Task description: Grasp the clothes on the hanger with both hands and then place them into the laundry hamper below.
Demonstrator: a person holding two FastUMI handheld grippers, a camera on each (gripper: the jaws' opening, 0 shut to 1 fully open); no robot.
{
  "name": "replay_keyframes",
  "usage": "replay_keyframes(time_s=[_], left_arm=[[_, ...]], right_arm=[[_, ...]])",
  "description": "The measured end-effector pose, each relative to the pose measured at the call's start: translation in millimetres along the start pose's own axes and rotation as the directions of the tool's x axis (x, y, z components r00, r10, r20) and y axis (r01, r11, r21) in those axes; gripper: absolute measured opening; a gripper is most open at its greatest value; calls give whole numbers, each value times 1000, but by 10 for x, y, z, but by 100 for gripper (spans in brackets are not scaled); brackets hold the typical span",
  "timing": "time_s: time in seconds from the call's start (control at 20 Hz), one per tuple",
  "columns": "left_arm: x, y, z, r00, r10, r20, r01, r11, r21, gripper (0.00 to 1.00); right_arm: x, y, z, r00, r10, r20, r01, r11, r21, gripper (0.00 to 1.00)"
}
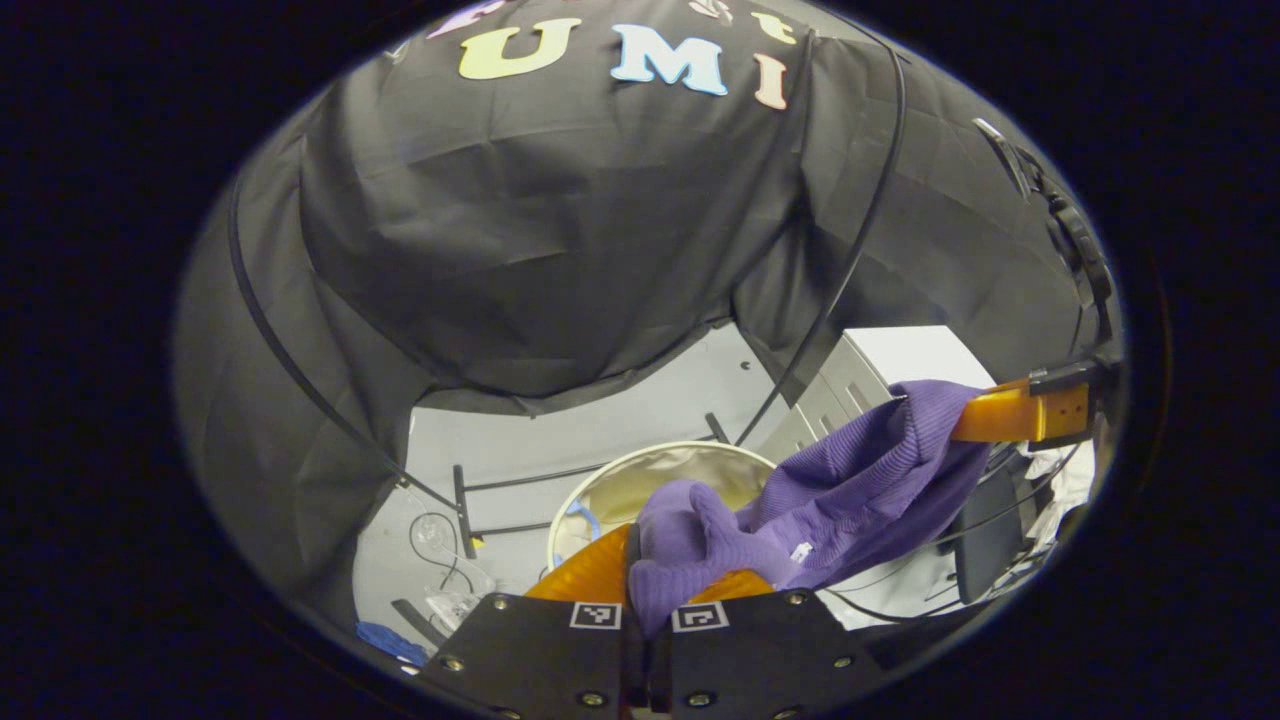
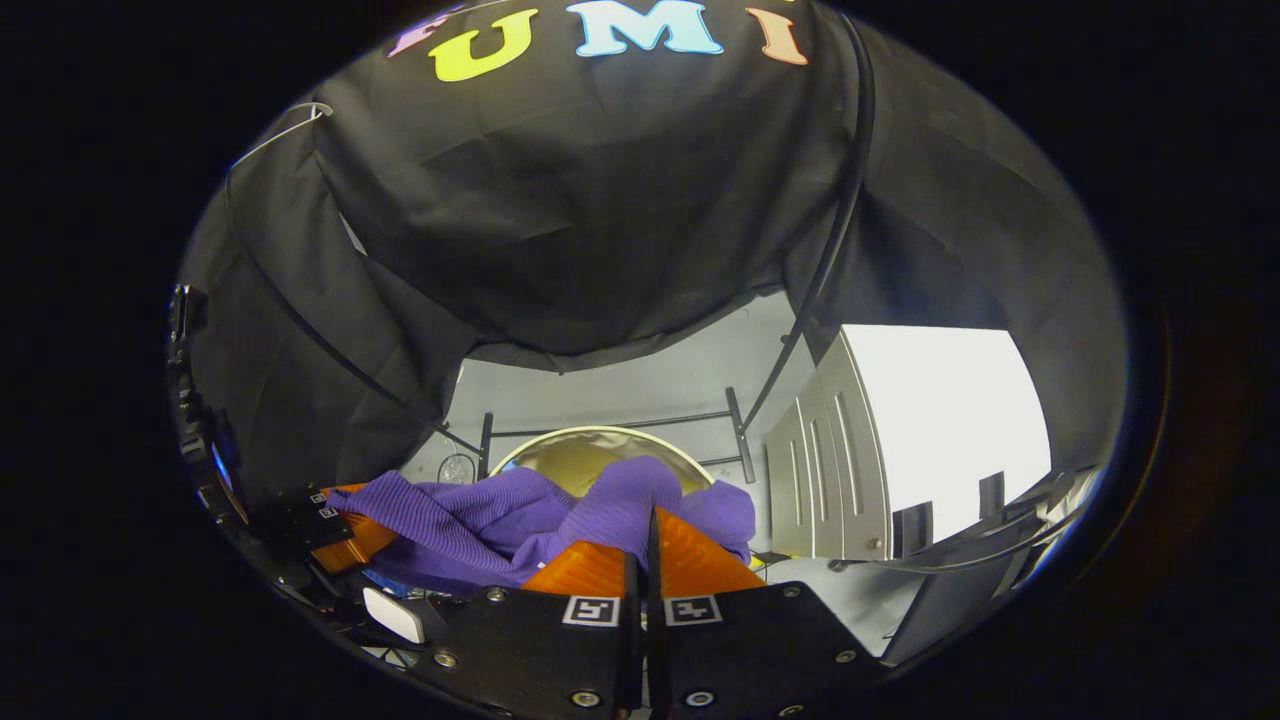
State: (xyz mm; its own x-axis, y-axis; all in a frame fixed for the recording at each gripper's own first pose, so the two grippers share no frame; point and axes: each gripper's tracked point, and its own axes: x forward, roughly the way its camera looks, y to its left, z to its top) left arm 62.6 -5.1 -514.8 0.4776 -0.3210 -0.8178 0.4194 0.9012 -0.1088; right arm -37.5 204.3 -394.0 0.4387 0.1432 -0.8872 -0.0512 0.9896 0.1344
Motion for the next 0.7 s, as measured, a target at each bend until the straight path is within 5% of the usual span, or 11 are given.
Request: replay_keyframes(time_s=[0.25,0.35,0.55,0.7], left_arm=[[38,173,-73,1000,24,-20,-25,997,-72,9],[5,223,-29,1000,23,-13,-24,994,-104,15],[-36,324,131,999,44,29,-41,994,-97,97],[-152,362,296,994,96,61,-90,992,-94,95]], right_arm=[[50,-13,-48,999,-19,-37,19,1000,19,8],[52,32,-18,999,-6,-36,8,999,38,19],[-87,-90,112,1000,-27,4,27,999,34,96],[-254,-332,302,996,-52,76,48,997,53,97]])
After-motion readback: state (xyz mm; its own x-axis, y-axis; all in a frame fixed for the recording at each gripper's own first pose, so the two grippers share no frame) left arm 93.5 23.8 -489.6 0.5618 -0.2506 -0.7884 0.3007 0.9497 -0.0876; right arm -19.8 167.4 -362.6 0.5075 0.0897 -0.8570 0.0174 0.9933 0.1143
